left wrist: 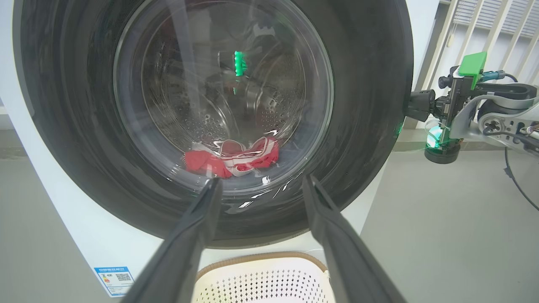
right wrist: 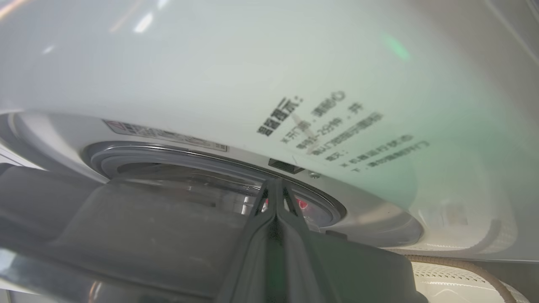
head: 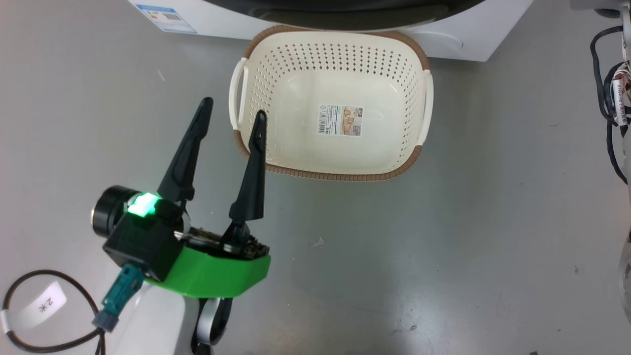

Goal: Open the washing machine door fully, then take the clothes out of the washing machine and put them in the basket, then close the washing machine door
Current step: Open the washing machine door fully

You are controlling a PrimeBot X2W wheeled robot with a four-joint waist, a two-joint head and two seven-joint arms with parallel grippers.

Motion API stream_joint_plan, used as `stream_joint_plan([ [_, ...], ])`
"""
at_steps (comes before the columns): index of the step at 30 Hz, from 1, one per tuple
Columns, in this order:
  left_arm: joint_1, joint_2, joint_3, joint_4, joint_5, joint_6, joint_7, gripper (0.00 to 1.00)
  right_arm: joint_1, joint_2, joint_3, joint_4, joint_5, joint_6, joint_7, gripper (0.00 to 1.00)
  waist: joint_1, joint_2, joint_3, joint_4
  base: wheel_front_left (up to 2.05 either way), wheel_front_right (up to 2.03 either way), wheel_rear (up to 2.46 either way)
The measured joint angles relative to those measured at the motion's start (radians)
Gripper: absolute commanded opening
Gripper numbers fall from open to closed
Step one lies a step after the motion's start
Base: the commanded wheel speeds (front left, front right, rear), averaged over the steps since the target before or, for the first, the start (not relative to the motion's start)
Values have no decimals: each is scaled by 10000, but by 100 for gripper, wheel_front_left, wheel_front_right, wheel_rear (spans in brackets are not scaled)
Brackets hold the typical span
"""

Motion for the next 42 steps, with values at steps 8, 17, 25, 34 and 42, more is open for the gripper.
stream_joint_plan([
  [8,0,-2,-13,54,-2,54,0,100,36,13,-132,-42,362,-52,671,0,0,0,-93,-29,0,0,0],
  [17,3,-2,-15,146,-75,56,0,100,536,144,-376,-345,786,-52,1175,0,0,0,-403,-53,0,0,0],
  [25,39,-2,-10,242,-107,90,0,100,1320,293,-504,-721,926,-52,1446,0,0,0,-796,-67,0,0,0],
  [34,268,0,84,334,-107,132,0,100,2185,525,-715,-1116,1384,-52,1822,0,0,0,-1221,-81,0,0,0],
  [42,474,2,226,422,-107,132,0,100,3112,709,-665,-1632,1632,-50,2040,0,0,0,-1634,-99,0,0,0],
])
